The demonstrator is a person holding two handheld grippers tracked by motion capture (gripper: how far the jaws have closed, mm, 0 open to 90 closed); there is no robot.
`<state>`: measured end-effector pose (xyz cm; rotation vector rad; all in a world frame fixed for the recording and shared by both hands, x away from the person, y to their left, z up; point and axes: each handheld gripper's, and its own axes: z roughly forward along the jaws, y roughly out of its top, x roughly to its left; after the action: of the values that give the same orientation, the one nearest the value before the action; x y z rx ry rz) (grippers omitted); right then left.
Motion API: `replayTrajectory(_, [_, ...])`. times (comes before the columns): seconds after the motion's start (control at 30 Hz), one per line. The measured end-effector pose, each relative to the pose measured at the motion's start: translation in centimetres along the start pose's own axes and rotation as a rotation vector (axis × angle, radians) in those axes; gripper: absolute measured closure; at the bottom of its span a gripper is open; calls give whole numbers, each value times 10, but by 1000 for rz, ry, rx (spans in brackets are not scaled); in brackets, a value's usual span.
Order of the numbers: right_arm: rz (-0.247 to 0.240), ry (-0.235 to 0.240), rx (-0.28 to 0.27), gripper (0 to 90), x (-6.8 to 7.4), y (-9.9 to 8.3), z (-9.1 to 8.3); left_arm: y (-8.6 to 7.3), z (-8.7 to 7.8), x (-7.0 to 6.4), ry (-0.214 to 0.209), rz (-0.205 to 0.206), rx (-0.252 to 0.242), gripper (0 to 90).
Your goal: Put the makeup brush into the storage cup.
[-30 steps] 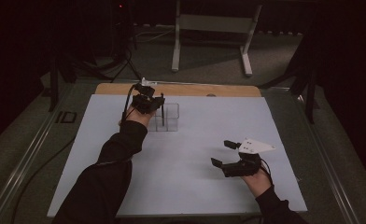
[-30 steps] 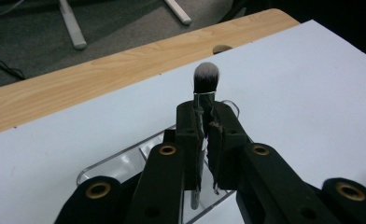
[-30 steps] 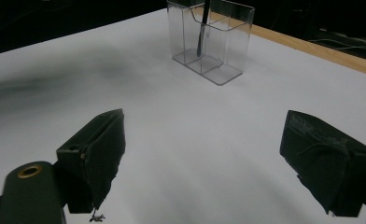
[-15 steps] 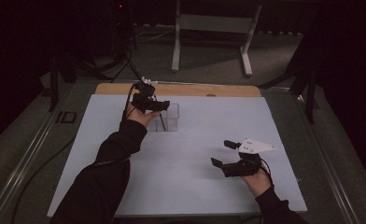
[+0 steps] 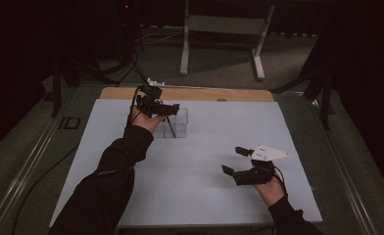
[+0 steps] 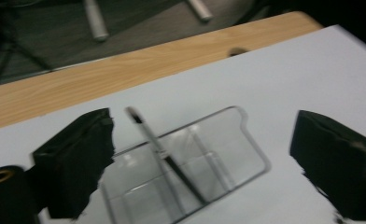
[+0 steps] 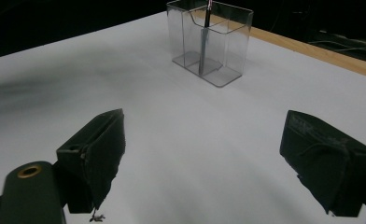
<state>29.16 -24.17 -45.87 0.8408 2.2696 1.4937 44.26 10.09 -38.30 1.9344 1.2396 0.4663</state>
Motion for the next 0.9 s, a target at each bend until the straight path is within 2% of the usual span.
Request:
replayTrajectory(0.1, [3, 0, -2, 142, -1, 0, 0, 0, -7, -2, -34, 6, -10, 59])
replayTrajectory(0.2, [12, 6, -2, 142, -2, 0, -1, 0, -16, -4, -90, 25, -30, 20])
replayTrajectory(0.3, [17, 10, -1, 142, -3, 0, -1, -1, -23, -5, -140, 59, -22, 17])
replayTrajectory(0.33, [22, 14, 1, 142, -4, 0, -1, -1, -25, -6, -144, 66, -19, 18])
replayTrajectory(0.43, [27, 12, 1, 143, -5, -1, -2, -4, -29, -4, -202, 74, 2, 17])
replayTrajectory(0.5, [31, 5, -2, 143, -5, -1, -2, -8, -31, -5, -239, 93, -11, 18])
replayTrajectory(0.6, [43, -1, -13, 146, -7, -2, -4, -14, -37, -7, -240, 134, -18, 18])
replayTrajectory(0.73, [49, -7, -6, 146, -8, -3, -5, -22, -45, -9, -272, 175, -44, 18])
replayTrajectory(0.9, [53, -7, -3, 143, -9, -6, -6, -31, -57, -10, -275, 198, -57, 18])
